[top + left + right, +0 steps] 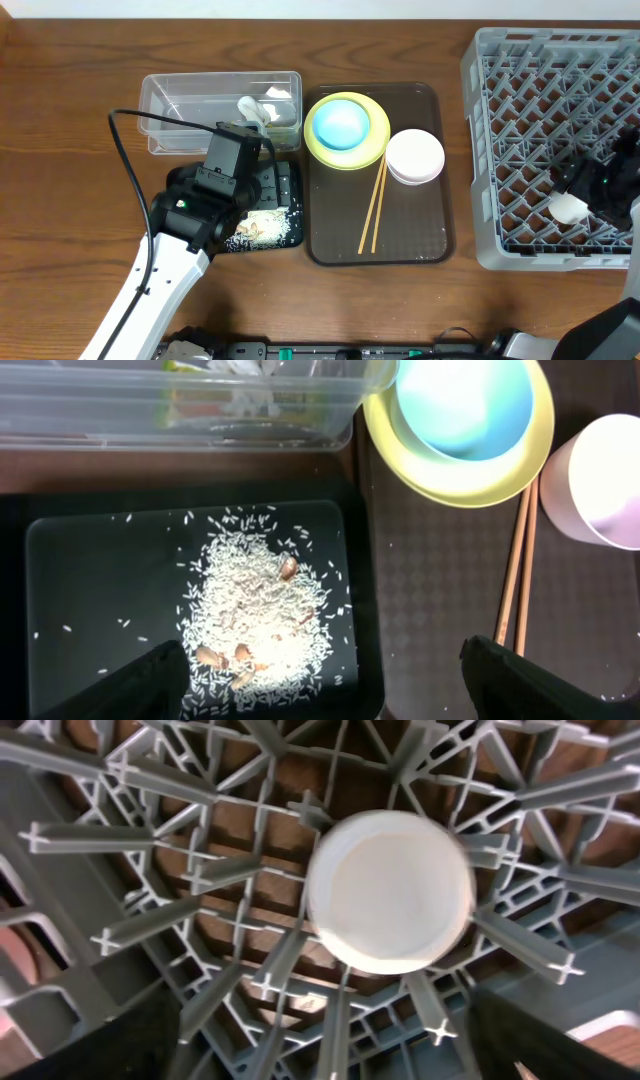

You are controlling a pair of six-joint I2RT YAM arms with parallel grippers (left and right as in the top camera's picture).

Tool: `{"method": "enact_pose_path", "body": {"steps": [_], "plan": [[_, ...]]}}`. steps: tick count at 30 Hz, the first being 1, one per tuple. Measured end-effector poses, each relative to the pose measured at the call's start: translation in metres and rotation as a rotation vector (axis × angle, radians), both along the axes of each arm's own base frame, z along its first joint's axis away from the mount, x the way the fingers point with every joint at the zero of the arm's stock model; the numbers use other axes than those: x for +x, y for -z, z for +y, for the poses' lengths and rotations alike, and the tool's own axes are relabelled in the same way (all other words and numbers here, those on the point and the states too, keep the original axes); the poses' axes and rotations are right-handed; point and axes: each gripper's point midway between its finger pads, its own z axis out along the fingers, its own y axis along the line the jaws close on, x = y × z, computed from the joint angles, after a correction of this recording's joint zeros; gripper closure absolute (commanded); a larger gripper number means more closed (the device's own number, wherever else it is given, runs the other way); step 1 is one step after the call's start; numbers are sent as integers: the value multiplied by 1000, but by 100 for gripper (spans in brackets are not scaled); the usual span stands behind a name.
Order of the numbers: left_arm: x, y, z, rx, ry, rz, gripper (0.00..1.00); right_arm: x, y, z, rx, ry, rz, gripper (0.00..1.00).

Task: Sort waste into correct bins and load items into the dishwasher rack
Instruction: 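Place the white cup into the dishwasher rack with the right gripper, then grasp the pink bowl with the right gripper and lift it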

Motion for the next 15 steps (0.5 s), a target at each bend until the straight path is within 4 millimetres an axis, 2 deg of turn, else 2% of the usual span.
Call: {"method": "enact_pose_path", "body": {"steps": [4,5,8,10,12,15], "plan": [[-3,2,1,6,0,16,11,12,-6,8,48,-16,-69,31],[-4,2,1,7,0,17,11,18,-11,12,64,-31,-107,35],[-5,3,2,9,0,23,11,44,-38,29,105,-109,-269,35],[-5,3,2,10,0,23,11,60,-61,51,122,-195,-371,35],[-5,3,2,10,0,24,11,73,-81,84,131,-313,-440,35],[-5,3,2,10,0,24,11,81,-88,134,136,-477,-457,34]]}}
